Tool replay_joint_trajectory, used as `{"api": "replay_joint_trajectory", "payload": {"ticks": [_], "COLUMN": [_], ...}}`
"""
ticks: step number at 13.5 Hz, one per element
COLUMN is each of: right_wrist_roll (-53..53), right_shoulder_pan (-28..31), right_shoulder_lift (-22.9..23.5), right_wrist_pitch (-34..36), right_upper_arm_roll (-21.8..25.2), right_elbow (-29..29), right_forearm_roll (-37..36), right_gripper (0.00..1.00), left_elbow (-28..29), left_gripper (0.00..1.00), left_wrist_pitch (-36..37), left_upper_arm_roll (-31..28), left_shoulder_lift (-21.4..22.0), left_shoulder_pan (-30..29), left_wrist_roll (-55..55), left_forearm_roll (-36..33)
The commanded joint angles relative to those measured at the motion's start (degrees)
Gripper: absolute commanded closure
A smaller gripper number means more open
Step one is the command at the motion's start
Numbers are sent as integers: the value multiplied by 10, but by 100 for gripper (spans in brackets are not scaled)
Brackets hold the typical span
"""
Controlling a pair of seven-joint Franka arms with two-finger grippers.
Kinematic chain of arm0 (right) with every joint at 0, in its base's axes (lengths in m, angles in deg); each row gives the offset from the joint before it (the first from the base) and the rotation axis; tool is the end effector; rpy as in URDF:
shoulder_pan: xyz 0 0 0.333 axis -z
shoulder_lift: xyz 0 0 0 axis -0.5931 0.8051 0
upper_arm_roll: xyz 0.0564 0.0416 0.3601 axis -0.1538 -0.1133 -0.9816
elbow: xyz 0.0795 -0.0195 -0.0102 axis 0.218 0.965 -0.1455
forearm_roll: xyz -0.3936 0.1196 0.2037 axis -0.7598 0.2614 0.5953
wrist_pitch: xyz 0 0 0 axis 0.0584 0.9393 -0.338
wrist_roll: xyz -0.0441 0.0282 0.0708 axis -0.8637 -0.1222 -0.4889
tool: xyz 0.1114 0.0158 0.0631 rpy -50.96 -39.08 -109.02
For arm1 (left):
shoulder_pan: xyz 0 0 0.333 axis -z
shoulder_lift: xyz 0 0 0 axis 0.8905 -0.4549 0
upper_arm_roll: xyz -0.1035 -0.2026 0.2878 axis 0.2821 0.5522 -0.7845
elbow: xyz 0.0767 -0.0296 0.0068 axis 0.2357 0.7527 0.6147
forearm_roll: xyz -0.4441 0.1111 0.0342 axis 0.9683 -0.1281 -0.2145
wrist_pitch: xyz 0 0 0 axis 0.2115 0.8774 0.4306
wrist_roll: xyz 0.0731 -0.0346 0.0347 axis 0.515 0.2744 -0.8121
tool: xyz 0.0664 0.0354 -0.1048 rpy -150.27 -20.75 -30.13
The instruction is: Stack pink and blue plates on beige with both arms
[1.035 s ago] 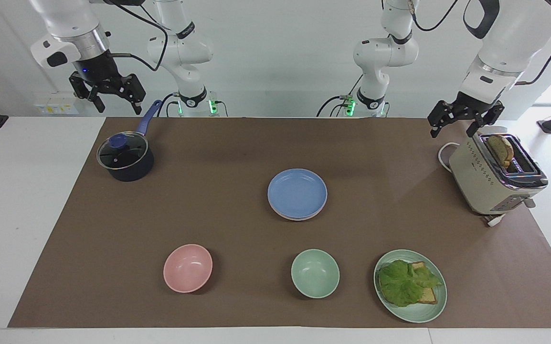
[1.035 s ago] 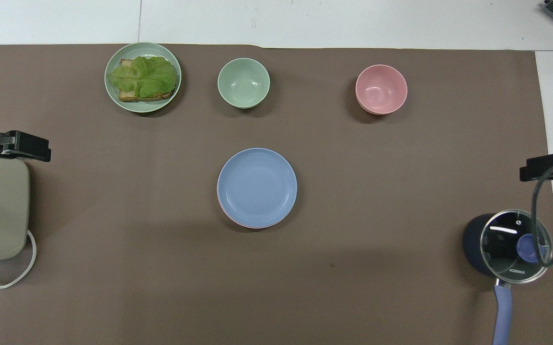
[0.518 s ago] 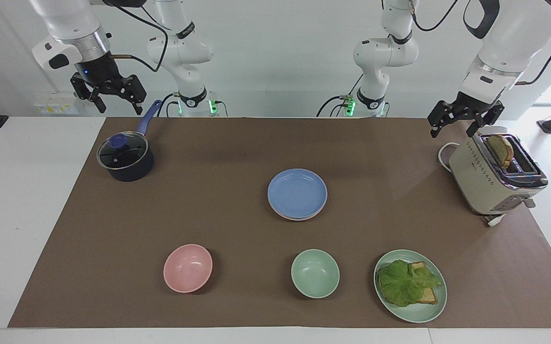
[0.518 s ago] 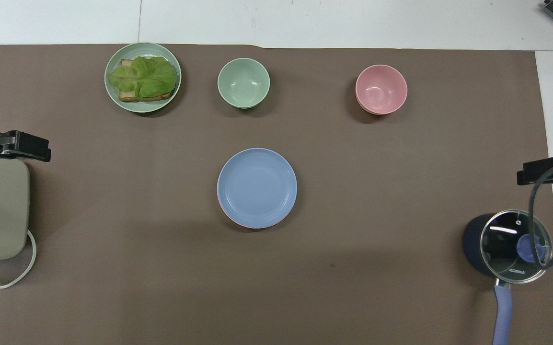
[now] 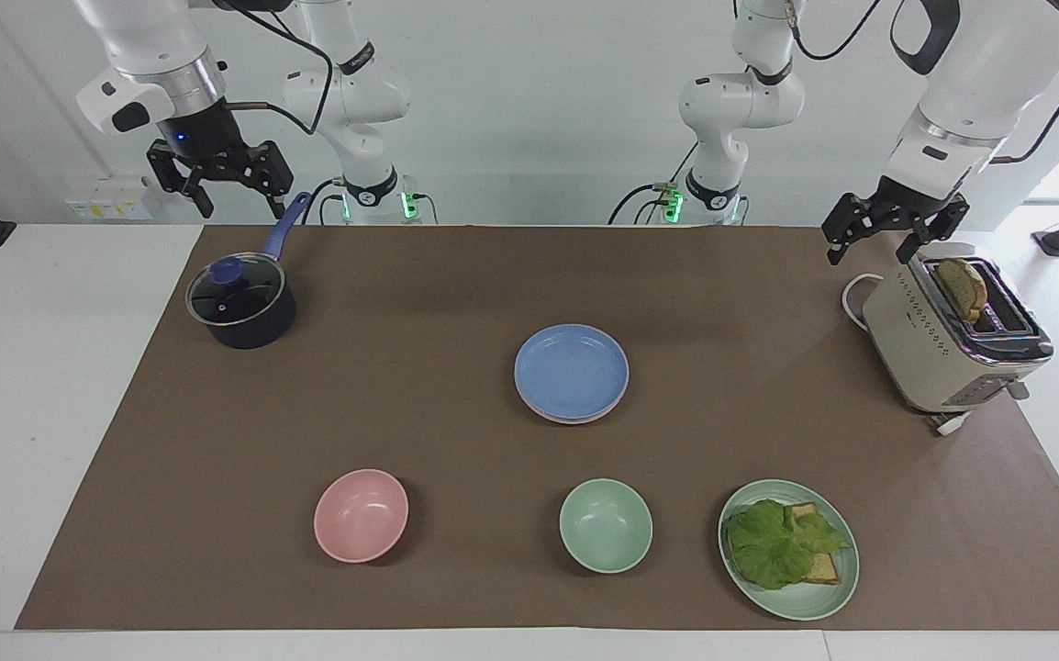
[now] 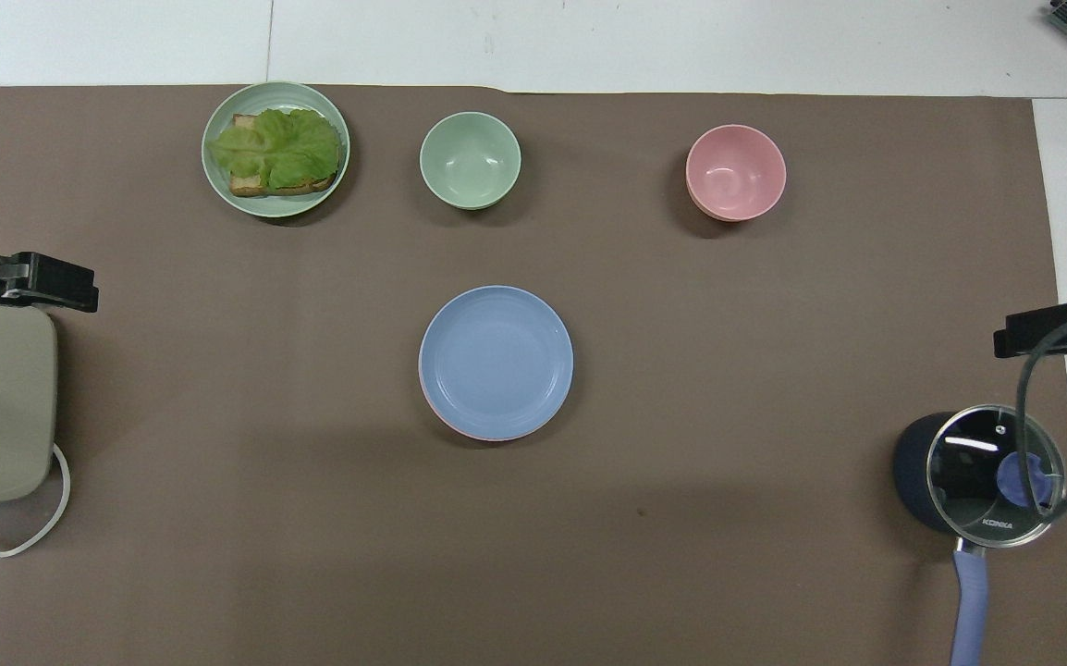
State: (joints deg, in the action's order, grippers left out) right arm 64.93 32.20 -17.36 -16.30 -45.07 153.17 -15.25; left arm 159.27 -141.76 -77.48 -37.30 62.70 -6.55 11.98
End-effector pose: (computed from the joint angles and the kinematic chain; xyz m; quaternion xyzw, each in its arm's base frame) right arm 0.5760 -0.0085 0.6867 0.9998 -0.0174 0.0016 0.0026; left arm 0.6166 -0.0489 0.6569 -0.9995 0.0278 -0.0124 0.0077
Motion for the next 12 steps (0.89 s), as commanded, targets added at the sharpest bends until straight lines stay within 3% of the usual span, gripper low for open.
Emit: {"api": "replay_joint_trajectory", "payload": {"ticks": [1, 12], "right_wrist_roll": [18, 25], "right_shoulder_pan": [9, 7], "right_shoulder_lift": [-10, -11], "right_wrist_pitch": [2, -4], "right_upper_arm_roll": [1, 0], "right_elbow": [10, 11], "right_forearm_roll": [-7, 0], "right_gripper": [0, 0], "left_elbow": [0, 1], "left_gripper": [0, 0], "left_wrist_pitch": [7, 7], "left_upper_arm_roll": [3, 3], "left_shoulder_lift": [3, 3], "left_shoulder_pan": [-5, -5], "left_wrist_roll": [0, 0], "left_forearm_roll": [-6, -6]}}
